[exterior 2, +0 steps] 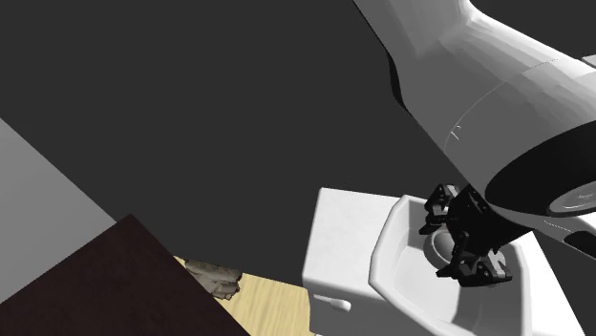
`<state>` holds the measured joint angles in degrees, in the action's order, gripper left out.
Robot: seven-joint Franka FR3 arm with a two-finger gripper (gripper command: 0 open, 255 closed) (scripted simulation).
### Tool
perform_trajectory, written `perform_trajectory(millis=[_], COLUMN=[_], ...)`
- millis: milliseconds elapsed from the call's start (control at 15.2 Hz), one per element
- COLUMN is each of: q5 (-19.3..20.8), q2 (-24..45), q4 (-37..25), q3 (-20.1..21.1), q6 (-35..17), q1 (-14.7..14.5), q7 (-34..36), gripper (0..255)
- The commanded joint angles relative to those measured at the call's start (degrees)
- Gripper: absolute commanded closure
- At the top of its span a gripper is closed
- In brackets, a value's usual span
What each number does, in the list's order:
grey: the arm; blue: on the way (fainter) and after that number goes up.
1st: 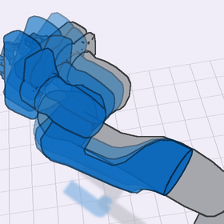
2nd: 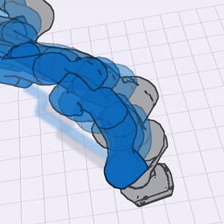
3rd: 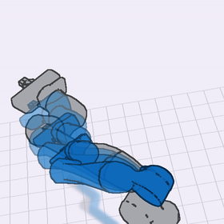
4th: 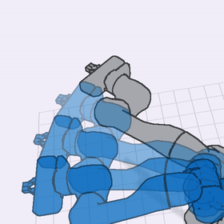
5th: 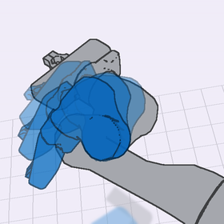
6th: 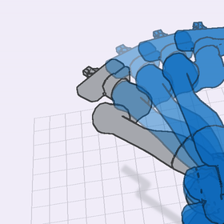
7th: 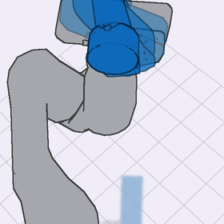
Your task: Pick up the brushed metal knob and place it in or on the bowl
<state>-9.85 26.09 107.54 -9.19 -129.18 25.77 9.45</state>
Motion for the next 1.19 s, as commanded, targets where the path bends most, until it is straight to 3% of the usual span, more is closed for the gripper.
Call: perform_trajectory(millis=[0, 330, 396, 726, 990, 1122], q5=[-0.06, -0.06, -0.06, -0.06, 1.1, 1.1], q2=[0.17, 0.17, 0.17, 0.17, -3.58, -3.58], q4=[0.06, 0.06, 0.06, 0.06, -2.23, -2.23], q3=[0.03, 0.03, 0.02, 0.02, -0.63, -0.62], q6=[-0.28, -0.28, -0.28, -0.28, 5.7, 5.69], q1=[0.03, 0.03, 0.03, 0.03, -0.06, -0.06], q7=[-0.07, -0.07, -0.07, -0.07, 0.67, 0.67], gripper=[255, 255, 0, 0, 0, 0])
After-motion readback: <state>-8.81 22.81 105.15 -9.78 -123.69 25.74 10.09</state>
